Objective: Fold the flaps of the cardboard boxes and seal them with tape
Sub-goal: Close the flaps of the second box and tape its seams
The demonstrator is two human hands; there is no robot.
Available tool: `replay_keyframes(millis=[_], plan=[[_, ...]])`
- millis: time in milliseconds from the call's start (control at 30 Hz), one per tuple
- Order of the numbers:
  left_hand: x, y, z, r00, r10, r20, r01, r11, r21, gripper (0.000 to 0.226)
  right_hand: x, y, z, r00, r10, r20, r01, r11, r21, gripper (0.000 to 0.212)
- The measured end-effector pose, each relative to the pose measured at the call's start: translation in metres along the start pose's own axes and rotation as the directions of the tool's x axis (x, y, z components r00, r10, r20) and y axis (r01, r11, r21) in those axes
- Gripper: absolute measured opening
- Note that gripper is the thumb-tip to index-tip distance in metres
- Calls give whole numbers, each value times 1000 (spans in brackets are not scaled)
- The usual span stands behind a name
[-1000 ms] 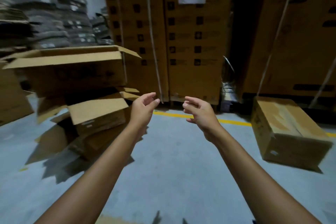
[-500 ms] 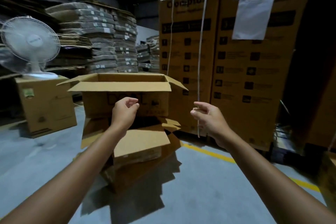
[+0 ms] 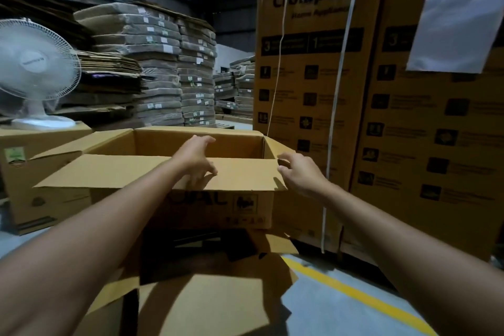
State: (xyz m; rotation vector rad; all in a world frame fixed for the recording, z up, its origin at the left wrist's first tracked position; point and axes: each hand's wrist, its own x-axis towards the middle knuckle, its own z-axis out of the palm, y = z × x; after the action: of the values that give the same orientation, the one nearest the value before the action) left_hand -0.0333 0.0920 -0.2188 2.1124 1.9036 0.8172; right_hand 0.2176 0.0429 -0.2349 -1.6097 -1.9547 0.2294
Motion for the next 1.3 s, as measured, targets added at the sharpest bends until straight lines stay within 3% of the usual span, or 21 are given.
replay_keyframes(millis=[100, 167, 300, 367, 433, 533, 667, 767, 900, 1300], plan=[[42, -16, 11, 968, -56, 246, 40, 997, 71, 113, 46, 2, 14, 998, -17, 57, 26, 986, -167, 51], [59, -25, 26, 952, -94, 292, 32, 977, 212, 108, 70, 5, 24, 994, -23, 110, 53, 960, -275, 62], [70, -38, 55, 991, 21, 129, -70, 918, 391, 52, 96, 18, 52, 959, 1, 283, 143, 861, -488, 87], [66, -42, 67, 996, 84, 8, -80, 909, 409, 45, 100, 22, 64, 969, -6, 246, 147, 815, -561, 69], [61, -46, 77, 990, 121, -72, -81, 906, 416, 44, 100, 25, 68, 986, -24, 163, 111, 825, -554, 41], [50, -43, 82, 984, 139, -114, -75, 893, 443, 45, 90, 30, 67, 993, -53, 103, 98, 863, -495, 26], [17, -37, 78, 983, 151, -102, -80, 860, 505, 44, 56, 32, 60, 989, -108, 98, 142, 877, -460, 23], [-16, -34, 69, 975, 197, -99, -107, 814, 571, 44, 17, 25, 51, 979, -172, 109, 203, 859, -471, 32], [-56, -6, 57, 950, 294, -103, -179, 787, 591, 46, -39, 32, 25, 975, -219, 24, 205, 865, -458, 28], [-234, 139, 116, 808, 578, 112, -535, 641, 551, 52, -320, 102, -65, 983, 95, -155, -151, 904, -400, 16]])
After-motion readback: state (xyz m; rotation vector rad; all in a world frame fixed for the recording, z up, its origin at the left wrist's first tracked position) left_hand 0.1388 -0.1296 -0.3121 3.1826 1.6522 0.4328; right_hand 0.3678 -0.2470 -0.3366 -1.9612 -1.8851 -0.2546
